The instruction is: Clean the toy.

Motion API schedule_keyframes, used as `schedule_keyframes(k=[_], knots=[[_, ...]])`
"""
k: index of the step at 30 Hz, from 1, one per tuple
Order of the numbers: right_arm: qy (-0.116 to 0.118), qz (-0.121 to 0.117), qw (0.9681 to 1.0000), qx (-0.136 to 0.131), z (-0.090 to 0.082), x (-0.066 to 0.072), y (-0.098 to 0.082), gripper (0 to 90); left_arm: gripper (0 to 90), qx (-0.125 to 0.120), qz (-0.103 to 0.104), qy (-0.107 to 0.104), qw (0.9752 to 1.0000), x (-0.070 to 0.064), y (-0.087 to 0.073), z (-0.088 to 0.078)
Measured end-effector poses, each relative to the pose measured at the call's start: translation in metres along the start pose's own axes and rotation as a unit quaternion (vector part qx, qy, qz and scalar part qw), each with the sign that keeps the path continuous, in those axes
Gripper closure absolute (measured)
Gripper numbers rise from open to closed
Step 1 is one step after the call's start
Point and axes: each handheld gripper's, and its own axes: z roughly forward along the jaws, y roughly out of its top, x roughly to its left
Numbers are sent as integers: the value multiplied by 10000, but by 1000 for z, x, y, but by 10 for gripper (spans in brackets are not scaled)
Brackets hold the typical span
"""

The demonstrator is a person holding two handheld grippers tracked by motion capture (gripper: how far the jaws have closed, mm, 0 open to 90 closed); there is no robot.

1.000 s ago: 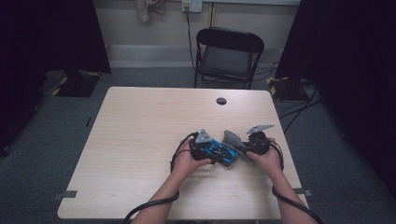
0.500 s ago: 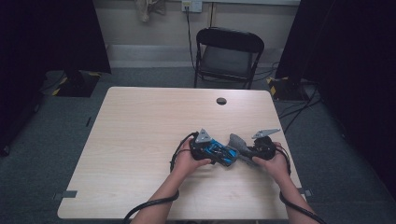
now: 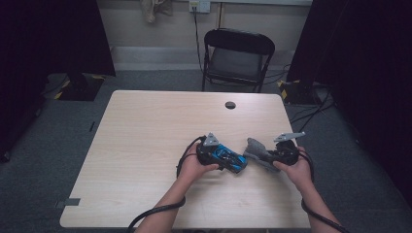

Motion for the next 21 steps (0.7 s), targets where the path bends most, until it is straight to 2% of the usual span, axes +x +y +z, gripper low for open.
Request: schedule_keyframes(k=[4, 6, 9, 13, 16, 21], knots=[[-33, -28, 10000, -70, -5, 0, 8, 692, 189, 58, 102, -7, 9999, 1, 3, -3], [-26, -37, 9999, -101, -5, 2, 14, 691, 184, 13, 140, 15, 9999, 3, 3, -5], [-2, -65, 9999, -135, -5, 5, 20, 692, 184, 15, 105, 20, 9999, 5, 5, -13], [49, -176, 9997, -152, -6, 10, 31, 692, 184, -4, 24, 12, 10000, 10, 6, -32], [79, -239, 9995, -201, -5, 15, 41, 692, 179, -11, -34, 118, 9999, 16, 4, -50], [243, -416, 9984, -302, 1, 33, 60, 692, 177, -15, -153, 240, 9996, 24, -7, -80]])
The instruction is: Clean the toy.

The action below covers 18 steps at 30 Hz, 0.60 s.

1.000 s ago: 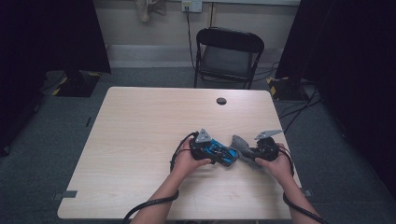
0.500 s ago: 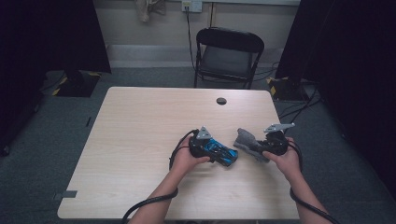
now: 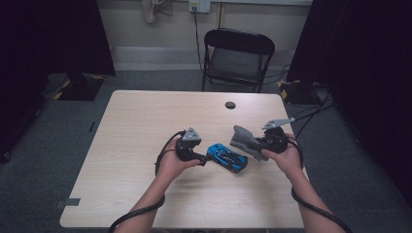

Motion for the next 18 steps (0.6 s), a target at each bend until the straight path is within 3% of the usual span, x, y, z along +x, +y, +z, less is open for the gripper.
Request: schedule_keyframes(k=[8, 18], knots=[[444, -526, 9976, -17, 35, 41, 36, 692, 177, -79, -197, 247, 9995, 14, -25, -48], [1102, -1199, 9866, 133, 90, 102, 68, 686, 164, -145, -443, 619, 9970, 29, -59, -107]])
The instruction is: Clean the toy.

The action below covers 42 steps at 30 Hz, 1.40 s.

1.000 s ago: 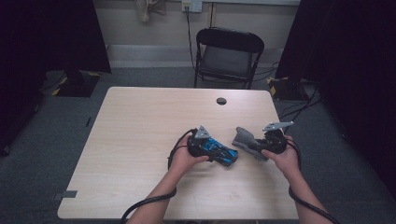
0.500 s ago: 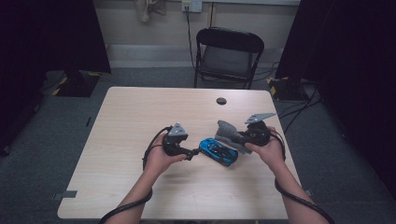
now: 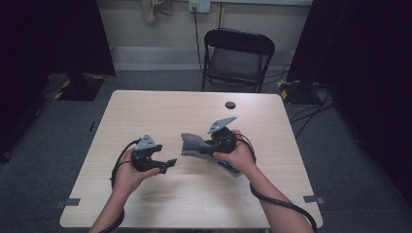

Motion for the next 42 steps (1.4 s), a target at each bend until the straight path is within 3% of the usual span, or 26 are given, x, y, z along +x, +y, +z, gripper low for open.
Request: schedule_keyframes(k=[5, 10, 14, 21, 25, 28, 31, 37, 42], knots=[[271, -292, 9992, 84, 30, 18, 14, 684, 165, -14, -54, 146, 9999, 7, -13, -20], [532, -521, 9971, 176, 57, 36, 30, 678, 164, -177, -87, 202, 9996, 12, -21, -37], [644, -621, 9956, 285, 74, 46, 38, 677, 165, -258, -158, 252, 9992, 16, -30, -50], [839, -767, 9924, 479, 104, 62, 40, 672, 165, -276, -233, 350, 9987, 22, -43, -61], [891, -825, 9909, 574, 116, 69, 37, 575, 165, -309, -218, 384, 9985, 25, -44, -64], [802, -742, 9925, 541, 115, 70, 37, 411, 165, -290, -142, 421, 9986, 26, -45, -63], [779, -599, 9944, 380, 106, 65, 38, 305, 165, -286, -164, 391, 9987, 26, -43, -60], [544, -419, 9975, 186, 76, 48, 31, 242, 165, -262, 12, 314, 9992, 21, -37, -52], [223, -26, 9997, 72, 45, 23, 14, 197, 168, -179, 226, 148, 9995, 17, -32, -41]])
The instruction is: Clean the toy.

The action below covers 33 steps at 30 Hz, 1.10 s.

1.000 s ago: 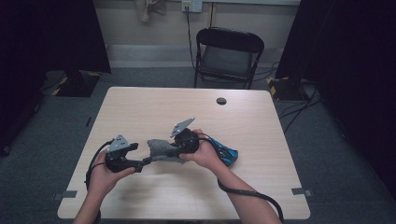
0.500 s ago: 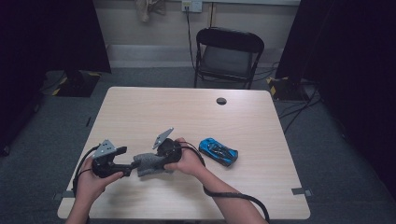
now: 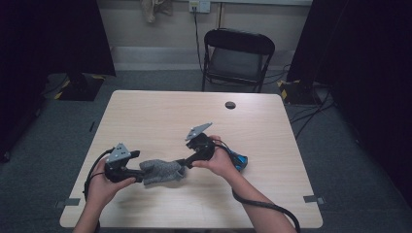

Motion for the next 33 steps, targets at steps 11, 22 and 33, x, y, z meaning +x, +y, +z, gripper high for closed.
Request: schedule_keyframes(k=[11, 22, 33], knots=[[-690, 734, 9949, -51, -41, -39, -43, 192, 173, 392, 354, -353, 9980, -10, 0, 33], [-1161, 1067, 9871, 286, -47, -56, -75, 183, 167, 702, 527, -407, 9953, -13, -9, 50], [-1131, 1002, 9870, 544, -30, -55, -80, 168, 172, 748, 465, -420, 9952, -13, -17, 56]])
